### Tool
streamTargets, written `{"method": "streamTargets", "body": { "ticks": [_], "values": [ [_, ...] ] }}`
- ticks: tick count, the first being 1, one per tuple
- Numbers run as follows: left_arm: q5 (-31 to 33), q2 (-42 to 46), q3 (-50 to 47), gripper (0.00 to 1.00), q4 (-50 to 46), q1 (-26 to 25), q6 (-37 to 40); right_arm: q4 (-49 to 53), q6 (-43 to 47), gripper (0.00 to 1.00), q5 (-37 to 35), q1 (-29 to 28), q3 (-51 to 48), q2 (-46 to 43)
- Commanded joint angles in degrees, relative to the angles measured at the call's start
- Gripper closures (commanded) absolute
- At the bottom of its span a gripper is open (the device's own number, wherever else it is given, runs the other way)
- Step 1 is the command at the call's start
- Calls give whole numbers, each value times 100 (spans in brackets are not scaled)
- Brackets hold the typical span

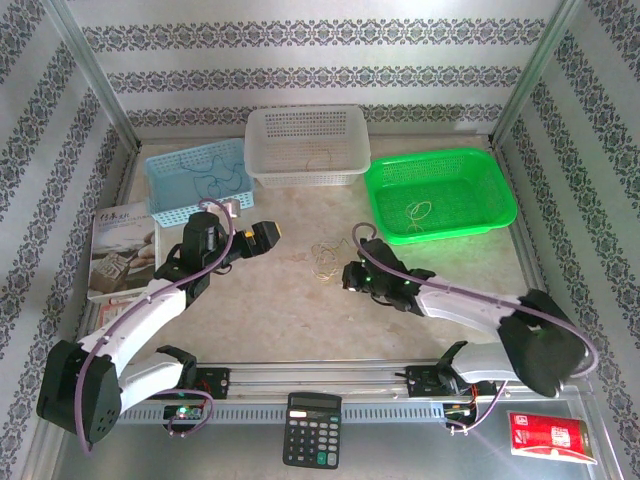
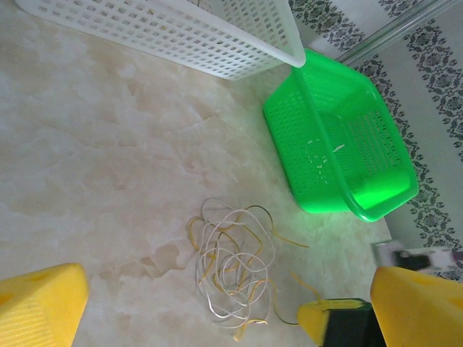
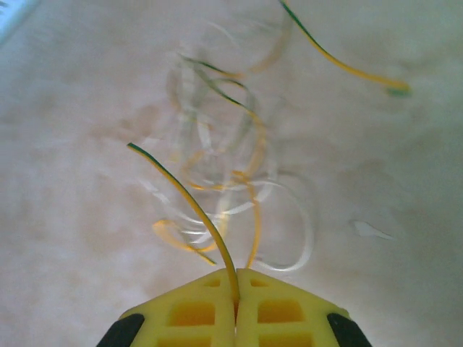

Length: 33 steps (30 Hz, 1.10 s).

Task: Untangle the cables

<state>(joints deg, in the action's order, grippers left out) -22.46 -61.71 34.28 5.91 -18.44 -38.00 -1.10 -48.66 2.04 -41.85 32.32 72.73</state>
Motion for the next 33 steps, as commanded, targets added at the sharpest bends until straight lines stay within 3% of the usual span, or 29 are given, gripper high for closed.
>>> {"method": "streamTargets", "body": {
  "ticks": [1,10,20,28,33],
  "values": [
    [-190,65,-70,0,424,-68,-182,142,560,100,328,31,314,-659],
    [-1152,-484,-126,0,1982,-226,-991,168,672,100,729,454,418,-1289],
    [-1154,-1035,277,0,2036,-1102,-719,168,701,100,901,539,712,-1164],
    [-950,-1503,410,0,2252,-1417,-734,103,648,100,923,502,682,-1176],
    [-977,-1810,523,5,2378,-1596,-762,67,606,100,929,491,688,-1211]
  ]
}}
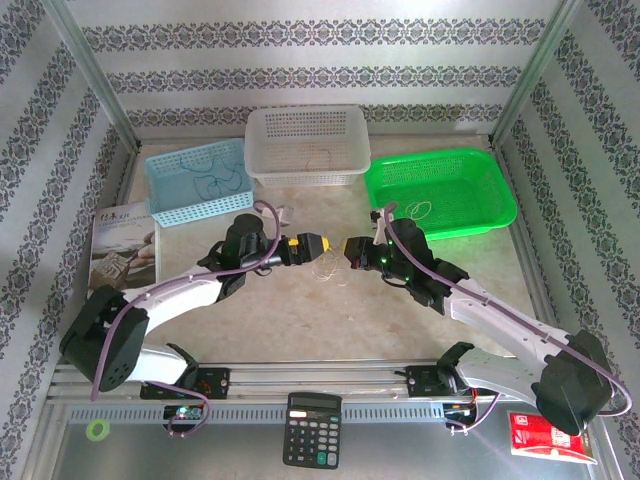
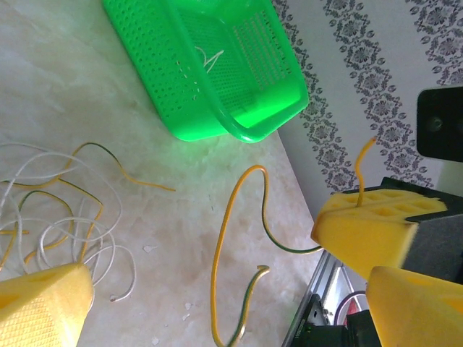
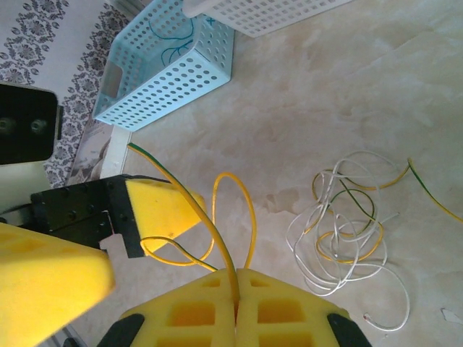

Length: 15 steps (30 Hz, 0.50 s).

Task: Untangle the cables

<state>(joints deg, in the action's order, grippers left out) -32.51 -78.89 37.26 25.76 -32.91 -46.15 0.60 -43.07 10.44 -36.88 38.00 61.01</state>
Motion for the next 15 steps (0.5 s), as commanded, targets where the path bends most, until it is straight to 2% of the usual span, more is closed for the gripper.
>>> {"method": "streamTargets", "body": {
  "ticks": [1,4,6,11,15],
  "values": [
    [41,-142,232,6,423,-187,54,-111,36,100,102,-9,127,-46],
    [103,-248,247,12,494,-260,62,-112,10,100,151,-25,146,-87],
    [131,-310,236,22,571,-278,54,-96,-16,100,165,-34,154,-139],
    [160,-434,217,61,825,-278,1,3,7,100,169,-6,216,-263],
    [147,-405,134,83,946,-278,-17,117,70,100,101,193,296,-376]
  ]
}}
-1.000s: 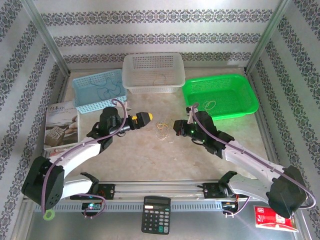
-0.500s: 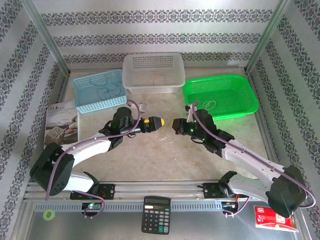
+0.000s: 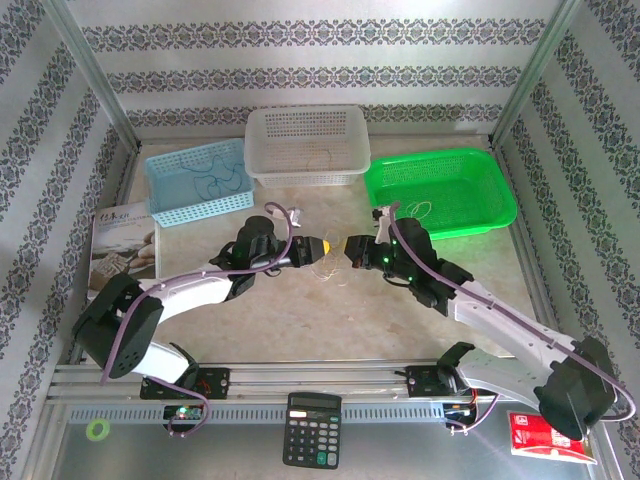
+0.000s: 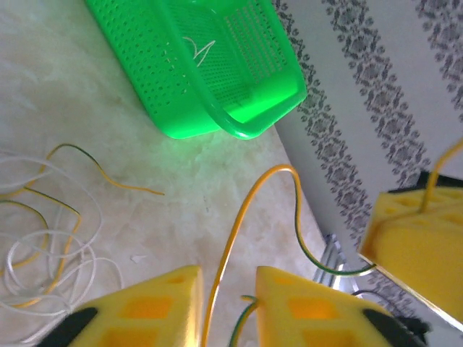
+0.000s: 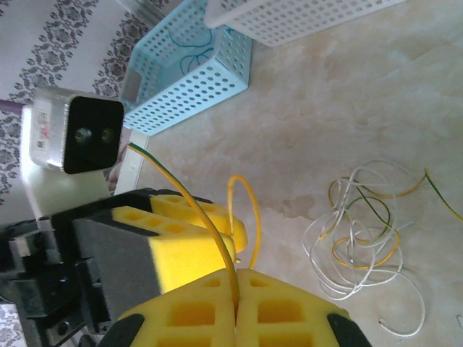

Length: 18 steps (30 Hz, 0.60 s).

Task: Untangle the cables

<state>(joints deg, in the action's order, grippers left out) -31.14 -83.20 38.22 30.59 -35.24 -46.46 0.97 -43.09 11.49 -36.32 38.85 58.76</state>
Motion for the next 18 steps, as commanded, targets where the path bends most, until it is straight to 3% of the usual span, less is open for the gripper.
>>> {"method": "streamTargets", "body": {
  "ticks": [1,5,10,16,18],
  "values": [
    [-1,46,3,87,475,-49,14,109,81,100,-40,225,236,-187],
    [0,231,-224,100,499,-45,56,109,3,100,-421,733,241,-435],
    [63,575,-577,100,522,-49,77,-149,-271,100,-677,1262,228,-665],
    [172,776,-693,100,474,-37,126,-345,-192,100,-689,1346,600,-381],
    [208,779,-686,95,515,-37,128,-382,-129,100,-602,1355,803,-125]
  ]
}}
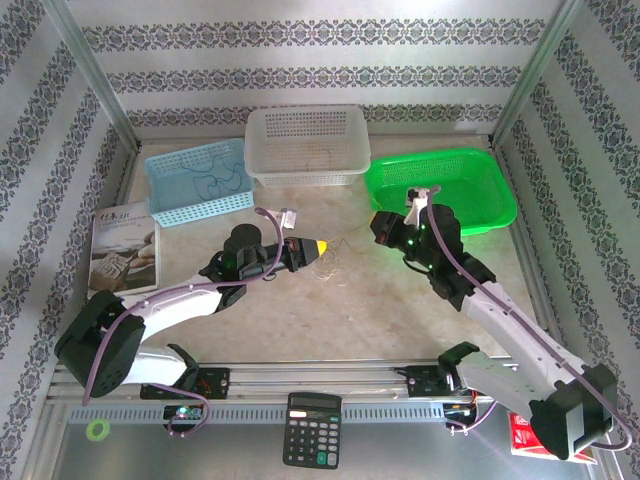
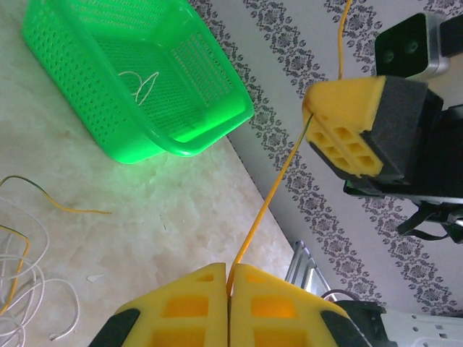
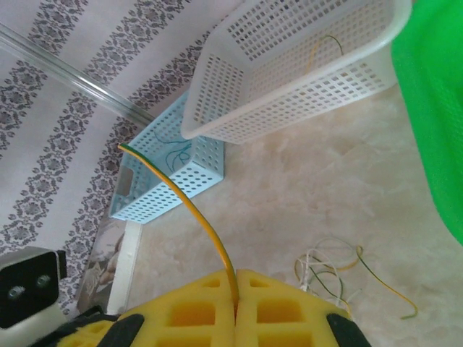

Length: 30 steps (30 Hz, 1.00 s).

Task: Untangle the cables

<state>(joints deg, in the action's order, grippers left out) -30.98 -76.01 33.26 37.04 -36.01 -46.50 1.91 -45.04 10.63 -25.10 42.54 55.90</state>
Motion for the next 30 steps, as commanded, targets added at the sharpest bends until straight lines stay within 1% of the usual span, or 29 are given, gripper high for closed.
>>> {"method": "streamTargets", "body": {
  "ticks": [1,3,5,6,10,13,14,17,22,25,26,27,28,29,30],
  "values": [
    [215,57,-182,90,-102,39,123,-513,106,100,-487,231,555,309],
    [271,63,-155,76,-65,41,135,-600,189,100,-468,234,780,609],
    [386,101,-155,66,-95,48,150,-635,336,100,-483,247,1098,981],
    [459,134,-167,62,-120,59,173,-643,411,100,-477,257,1248,1151],
    [870,382,-239,50,-407,141,280,-653,690,100,-474,320,2070,2016],
    [1221,652,-326,37,-662,255,342,-661,807,100,-424,406,2773,2808],
    [1352,766,-354,32,-752,309,384,-669,837,100,-381,433,3063,3111],
    [1685,1112,-369,21,-1114,454,517,-649,868,100,-273,494,3902,4013],
    [2150,1662,-320,0,-1677,699,678,-436,824,100,-55,572,5473,5505],
    [2223,1849,-247,0,-1886,790,737,-352,739,100,95,589,6377,6404],
    [2235,1859,-201,0,-1971,821,764,-329,720,95,194,592,6714,6713],
    [2236,1860,-151,0,-2053,837,784,-262,709,86,280,590,7046,6999],
    [2233,1837,-92,0,-2152,860,800,-114,725,70,409,587,7486,7340],
    [2213,1819,-60,0,-2198,880,797,140,777,57,530,582,7979,7639],
    [2182,1801,-42,0,-2185,889,788,389,822,51,650,577,8359,7893]
  ]
}}
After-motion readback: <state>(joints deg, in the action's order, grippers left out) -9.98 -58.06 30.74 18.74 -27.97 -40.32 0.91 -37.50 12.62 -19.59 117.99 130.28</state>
